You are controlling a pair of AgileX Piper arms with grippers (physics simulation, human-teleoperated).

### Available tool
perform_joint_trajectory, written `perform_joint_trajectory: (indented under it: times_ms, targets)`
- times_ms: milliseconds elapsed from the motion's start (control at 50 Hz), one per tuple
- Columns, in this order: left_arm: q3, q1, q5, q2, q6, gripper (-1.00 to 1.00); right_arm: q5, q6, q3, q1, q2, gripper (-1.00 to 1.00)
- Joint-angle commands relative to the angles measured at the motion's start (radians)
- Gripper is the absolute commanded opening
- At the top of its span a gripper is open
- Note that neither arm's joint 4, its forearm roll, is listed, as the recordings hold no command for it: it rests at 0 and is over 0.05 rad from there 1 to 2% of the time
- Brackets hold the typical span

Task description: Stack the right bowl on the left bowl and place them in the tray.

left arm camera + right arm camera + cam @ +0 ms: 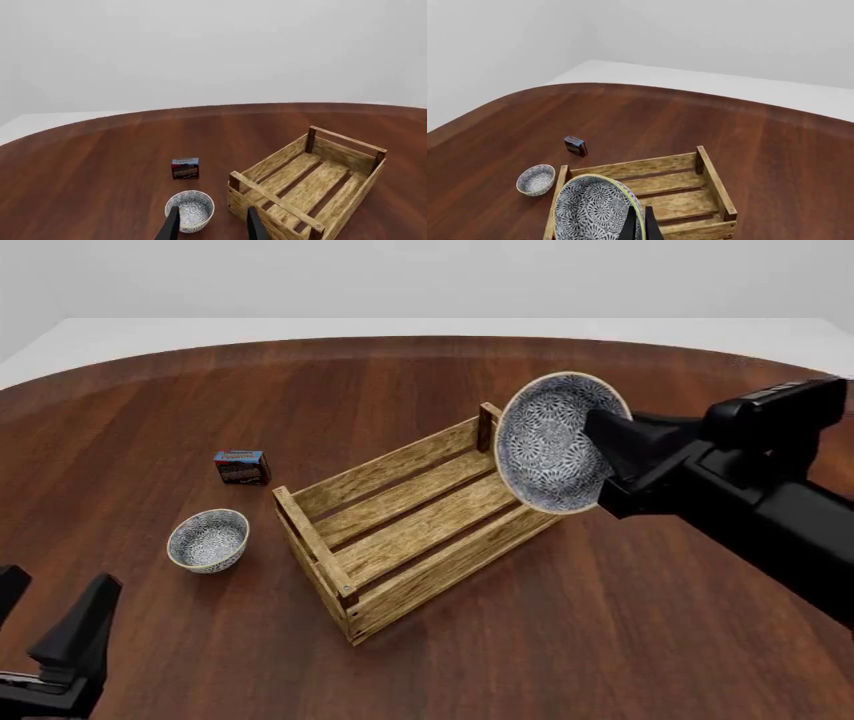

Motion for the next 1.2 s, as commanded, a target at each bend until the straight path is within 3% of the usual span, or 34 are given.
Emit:
perform_joint_trajectory:
  times_ms: [20, 640, 780, 1200]
  targets:
    - [-0.064, -0.107, -0.064, 0.115, 0.037, 1.0, -0.016, 0.002, -0.006, 0.006, 0.01, -1.0]
    - [-0.287, -0.395, -0.21, 0.458, 0.124, 1.0, -0.038, -0.002, -0.005, 0.008, 0.044, -1.0]
    - [-0.343, -0.489, -0.27, 0.603, 0.114, 1.0, -0.046, -0.002, -0.006, 0.015, 0.059, -1.0]
    - [-0.487, -0.613, -0.301, 0.782, 0.113, 1.0, -0.044, 0.002, -0.004, 0.025, 0.055, -1.0]
